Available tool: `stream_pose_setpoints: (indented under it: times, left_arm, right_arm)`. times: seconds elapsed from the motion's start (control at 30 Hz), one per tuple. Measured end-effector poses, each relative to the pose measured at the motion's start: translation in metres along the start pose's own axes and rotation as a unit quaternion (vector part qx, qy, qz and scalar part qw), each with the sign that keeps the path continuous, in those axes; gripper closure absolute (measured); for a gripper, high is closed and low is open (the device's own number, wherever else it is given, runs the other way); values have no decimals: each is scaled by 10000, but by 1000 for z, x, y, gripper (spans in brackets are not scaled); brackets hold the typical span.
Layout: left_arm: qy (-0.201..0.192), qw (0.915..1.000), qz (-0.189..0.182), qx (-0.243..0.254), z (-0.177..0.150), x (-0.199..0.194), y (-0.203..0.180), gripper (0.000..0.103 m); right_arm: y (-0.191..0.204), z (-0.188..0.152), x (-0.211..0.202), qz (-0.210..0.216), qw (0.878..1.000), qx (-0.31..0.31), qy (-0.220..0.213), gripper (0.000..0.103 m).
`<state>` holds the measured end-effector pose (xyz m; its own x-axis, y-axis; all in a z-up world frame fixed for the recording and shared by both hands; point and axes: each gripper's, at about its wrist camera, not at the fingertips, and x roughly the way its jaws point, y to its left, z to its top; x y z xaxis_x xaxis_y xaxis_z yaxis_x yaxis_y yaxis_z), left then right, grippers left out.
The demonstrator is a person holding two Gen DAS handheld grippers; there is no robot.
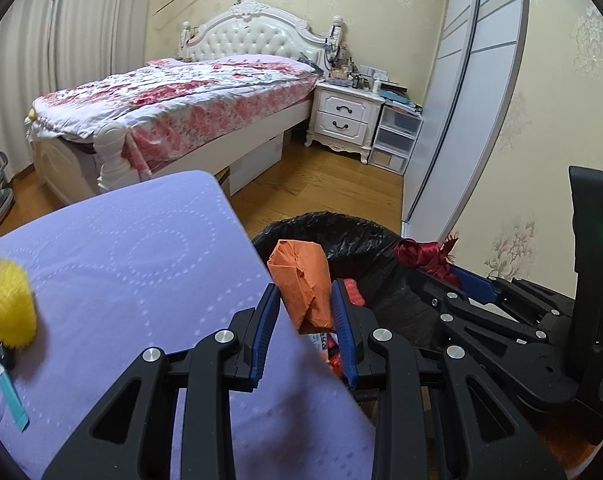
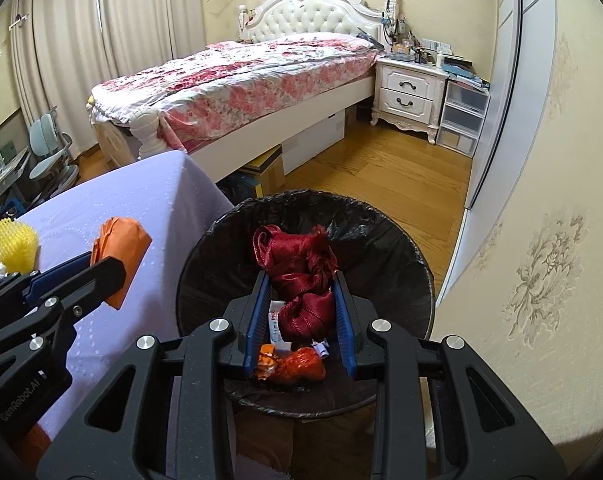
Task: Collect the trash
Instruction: 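Open the left tool over the bin while the right tool releases the red yarn, then move both open tools back to the remaining trash pile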
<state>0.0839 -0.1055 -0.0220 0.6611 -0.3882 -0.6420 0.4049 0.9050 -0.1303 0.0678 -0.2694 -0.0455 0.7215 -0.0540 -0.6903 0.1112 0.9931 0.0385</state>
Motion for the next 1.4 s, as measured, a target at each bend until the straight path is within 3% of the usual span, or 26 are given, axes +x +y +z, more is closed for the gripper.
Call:
stream_pose_setpoints:
  times: [0.6, 0.67, 0.77, 0.9, 1.07, 1.4]
  left_arm:
    - [299, 9995, -36, 22, 15, 41, -14, 72]
    - [315, 9995, -42, 35, 14, 42, -15, 68]
    - [286, 9996, -19, 25, 15, 41, -15, 54]
    - [201, 9997, 23, -119, 14, 36, -11, 37]
    - [150, 9995, 169, -209, 12, 29, -5, 31]
    - [115, 9968, 728, -313, -8, 0, 21, 31]
  right_arm:
    - [-28, 10, 35, -106, 9996, 217, 137, 72]
    - [-30, 9, 37, -120, 9995, 249, 143, 71]
    - [-31, 8, 38, -165, 9994, 274, 132, 62]
    - [-35, 7, 39, -224, 9991, 326, 135, 59]
    - [-35, 4, 36, -289, 9987, 383, 148, 53]
    - [-7, -5, 12, -71, 9996, 249, 82, 46]
